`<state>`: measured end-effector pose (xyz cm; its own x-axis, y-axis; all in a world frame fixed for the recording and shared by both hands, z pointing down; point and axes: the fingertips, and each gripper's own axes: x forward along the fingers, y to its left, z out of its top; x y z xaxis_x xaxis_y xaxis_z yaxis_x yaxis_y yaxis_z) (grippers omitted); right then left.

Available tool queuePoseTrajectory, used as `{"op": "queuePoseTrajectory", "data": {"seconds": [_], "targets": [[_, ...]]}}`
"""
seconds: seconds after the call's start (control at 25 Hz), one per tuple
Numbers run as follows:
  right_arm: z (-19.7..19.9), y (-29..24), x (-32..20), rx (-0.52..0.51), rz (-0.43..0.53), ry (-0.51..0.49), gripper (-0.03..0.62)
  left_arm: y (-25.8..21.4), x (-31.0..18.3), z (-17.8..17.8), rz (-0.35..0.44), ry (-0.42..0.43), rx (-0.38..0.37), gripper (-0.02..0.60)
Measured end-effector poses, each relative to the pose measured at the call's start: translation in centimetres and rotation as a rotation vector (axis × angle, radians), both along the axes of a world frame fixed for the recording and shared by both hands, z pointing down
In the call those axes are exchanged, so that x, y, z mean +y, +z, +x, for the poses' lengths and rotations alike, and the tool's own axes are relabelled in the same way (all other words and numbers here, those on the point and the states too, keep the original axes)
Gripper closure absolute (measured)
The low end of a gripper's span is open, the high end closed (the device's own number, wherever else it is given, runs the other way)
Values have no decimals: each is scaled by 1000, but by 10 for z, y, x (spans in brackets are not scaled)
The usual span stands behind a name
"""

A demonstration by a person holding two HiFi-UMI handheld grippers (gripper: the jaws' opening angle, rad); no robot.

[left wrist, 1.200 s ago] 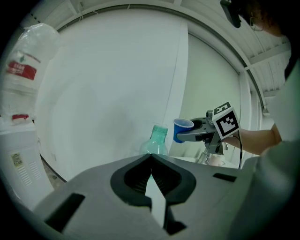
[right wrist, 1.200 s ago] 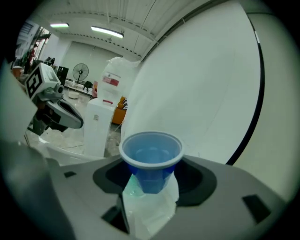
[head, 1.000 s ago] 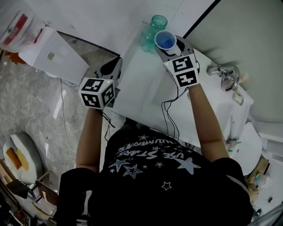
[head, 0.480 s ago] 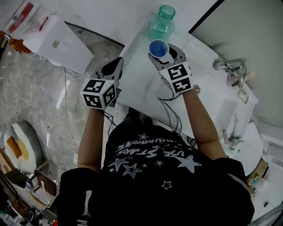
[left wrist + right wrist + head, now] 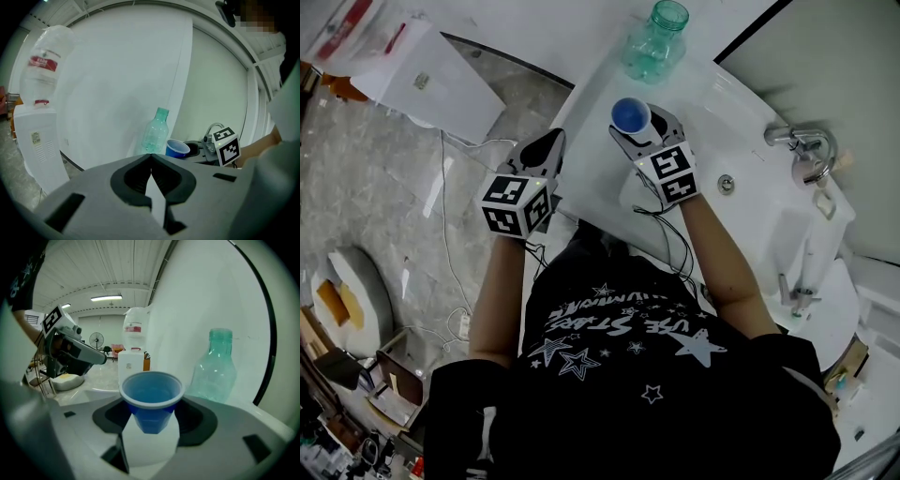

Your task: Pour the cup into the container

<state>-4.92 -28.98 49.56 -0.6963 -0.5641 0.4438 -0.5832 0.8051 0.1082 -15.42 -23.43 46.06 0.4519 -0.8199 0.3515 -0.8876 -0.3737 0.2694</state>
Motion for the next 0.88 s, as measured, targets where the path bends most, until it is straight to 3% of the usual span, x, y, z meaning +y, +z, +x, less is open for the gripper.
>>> {"op": "queuePoseTrajectory", "data": {"seconds": [0.44,0.88], "targets": [[-11,45,-5,9,-96,-13,307,25,-16,-8,-54,55,11,572],[-19,59,-5,-1,-96,-13,306,37,-38,-5,-60,144,11,572]]}}
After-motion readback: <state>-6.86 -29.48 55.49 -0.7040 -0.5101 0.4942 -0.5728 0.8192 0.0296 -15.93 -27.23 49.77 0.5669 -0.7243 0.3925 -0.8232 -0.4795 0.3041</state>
